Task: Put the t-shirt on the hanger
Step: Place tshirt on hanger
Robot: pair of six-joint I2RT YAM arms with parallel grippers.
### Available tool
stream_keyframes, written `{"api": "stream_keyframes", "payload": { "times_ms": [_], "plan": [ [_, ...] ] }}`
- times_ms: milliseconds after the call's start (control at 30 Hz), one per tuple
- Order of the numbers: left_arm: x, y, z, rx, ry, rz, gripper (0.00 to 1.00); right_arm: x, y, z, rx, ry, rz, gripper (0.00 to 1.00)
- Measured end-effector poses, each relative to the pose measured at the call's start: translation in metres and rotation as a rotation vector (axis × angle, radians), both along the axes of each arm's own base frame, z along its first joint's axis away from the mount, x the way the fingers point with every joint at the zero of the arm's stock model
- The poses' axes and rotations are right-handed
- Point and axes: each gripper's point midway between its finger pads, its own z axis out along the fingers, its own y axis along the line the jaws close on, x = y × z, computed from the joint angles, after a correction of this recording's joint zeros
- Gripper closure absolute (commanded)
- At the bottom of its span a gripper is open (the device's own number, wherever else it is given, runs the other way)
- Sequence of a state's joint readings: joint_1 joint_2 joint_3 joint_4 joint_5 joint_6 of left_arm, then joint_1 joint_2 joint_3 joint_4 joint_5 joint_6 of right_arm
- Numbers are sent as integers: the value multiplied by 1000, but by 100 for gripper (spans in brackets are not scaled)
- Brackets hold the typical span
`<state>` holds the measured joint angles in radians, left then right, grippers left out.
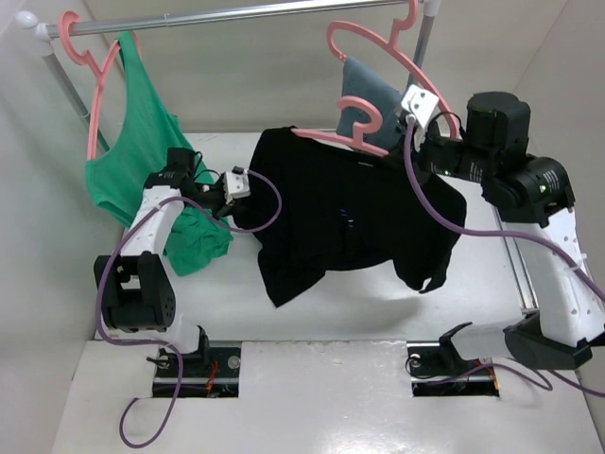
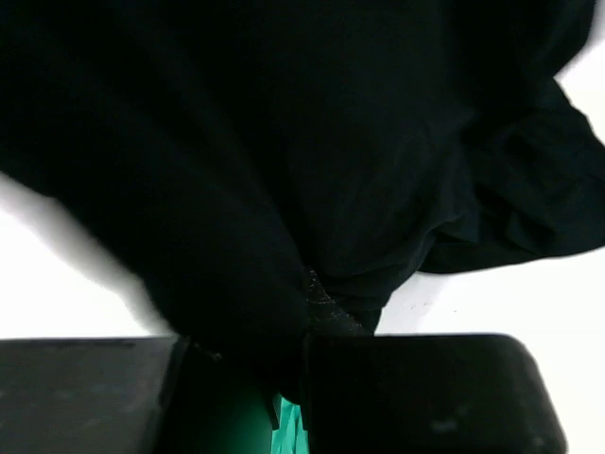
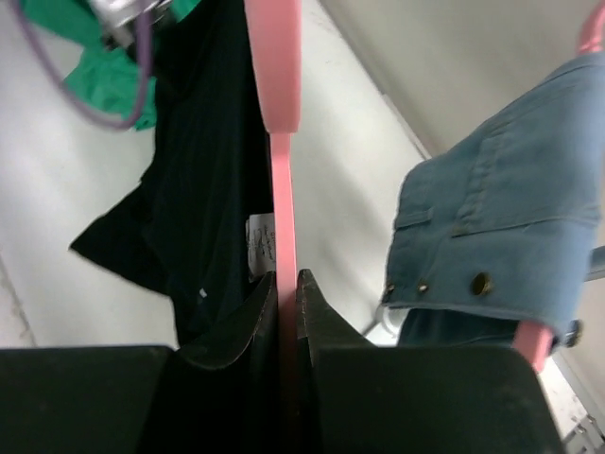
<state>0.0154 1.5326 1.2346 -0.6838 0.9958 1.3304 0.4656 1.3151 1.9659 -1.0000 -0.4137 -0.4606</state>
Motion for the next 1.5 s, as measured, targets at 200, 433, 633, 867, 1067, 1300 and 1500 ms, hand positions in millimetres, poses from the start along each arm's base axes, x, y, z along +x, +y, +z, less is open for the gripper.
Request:
{"api": "stream_keyframes", "payload": {
  "times_ms": [200, 433, 633, 867, 1067, 1300, 1500],
  "plan": [
    [-12, -17, 19, 2, -58, -113, 15, 29, 1, 26, 32, -43, -115, 100],
    [-11, -23, 54, -21, -118, -127, 0, 39, 10, 69, 112, -166, -160, 100],
    [-5, -28, 83, -81, -133, -92, 0, 24, 17, 123, 215, -295, -150, 100],
    [2, -33, 96, -142, -97, -35, 0, 25, 20, 123, 237, -308, -151, 100],
    [16, -34, 108, -196, -69, 45, 0, 51, 39, 80, 195, -213, -160, 100],
    [46, -31, 142, -310, -98, 249, 0, 62, 60, 34, 162, -130, -104, 100],
    [55, -56, 175, -447, -108, 305, 0, 56, 74, 14, 176, -96, -29, 100]
  ]
}}
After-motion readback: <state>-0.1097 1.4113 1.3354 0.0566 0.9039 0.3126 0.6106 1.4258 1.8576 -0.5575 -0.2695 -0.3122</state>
